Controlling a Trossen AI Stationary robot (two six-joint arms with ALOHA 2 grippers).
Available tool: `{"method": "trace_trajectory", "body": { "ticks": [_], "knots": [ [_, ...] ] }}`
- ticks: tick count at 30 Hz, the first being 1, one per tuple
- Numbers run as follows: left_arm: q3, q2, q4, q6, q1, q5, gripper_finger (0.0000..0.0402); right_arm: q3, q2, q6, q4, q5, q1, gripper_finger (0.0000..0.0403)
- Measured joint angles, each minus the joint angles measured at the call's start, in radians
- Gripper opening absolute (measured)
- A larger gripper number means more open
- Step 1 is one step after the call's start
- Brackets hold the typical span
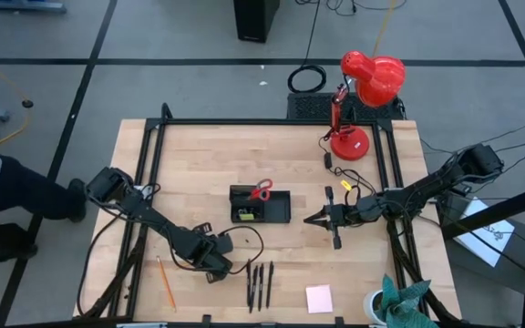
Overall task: Pick and place office supplies into organizer
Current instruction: Put the orange pencil into the black desk organizer
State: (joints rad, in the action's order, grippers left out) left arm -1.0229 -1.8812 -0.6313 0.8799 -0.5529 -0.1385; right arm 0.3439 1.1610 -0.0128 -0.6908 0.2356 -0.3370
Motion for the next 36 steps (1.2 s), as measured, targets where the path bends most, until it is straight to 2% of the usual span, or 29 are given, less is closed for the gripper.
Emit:
{"method": "trace_trajectory", "body": {
  "ticks": [6, 17, 23, 28, 32, 36],
  "knots": [
    [-0.001, 0.0, 0.0, -0.015, 0.0, -0.009, 0.016, 0.0, 0.0, 0.0, 0.0, 0.0, 0.0, 0.0004],
    [-0.002, -0.005, 0.048, -0.008, 0.001, -0.031, 0.0013, 0.0, 0.0, 0.0, 0.0, -0.001, 0.002, 0.0004],
    [-0.002, -0.005, 0.062, 0.012, 0.0, -0.034, 0.0018, 0.0, 0.0, 0.0, 0.0, -0.001, 0.002, 0.0004],
    [0.004, 0.015, 0.074, 0.04, -0.012, -0.087, 0.0008, 0.0, 0.0, 0.0, 0.0, -0.001, 0.002, 0.0004],
    [0.012, 0.08, 0.092, 0.023, -0.024, -0.145, 0.001, 0.0, 0.0, 0.0, -0.001, -0.001, 0.002, 0.0004],
    [0.009, 0.165, 0.111, 0.013, -0.029, -0.266, 0.0006, 0.0, 0.0, 0.001, -0.001, -0.001, 0.002, 0.0004]
  ]
}}
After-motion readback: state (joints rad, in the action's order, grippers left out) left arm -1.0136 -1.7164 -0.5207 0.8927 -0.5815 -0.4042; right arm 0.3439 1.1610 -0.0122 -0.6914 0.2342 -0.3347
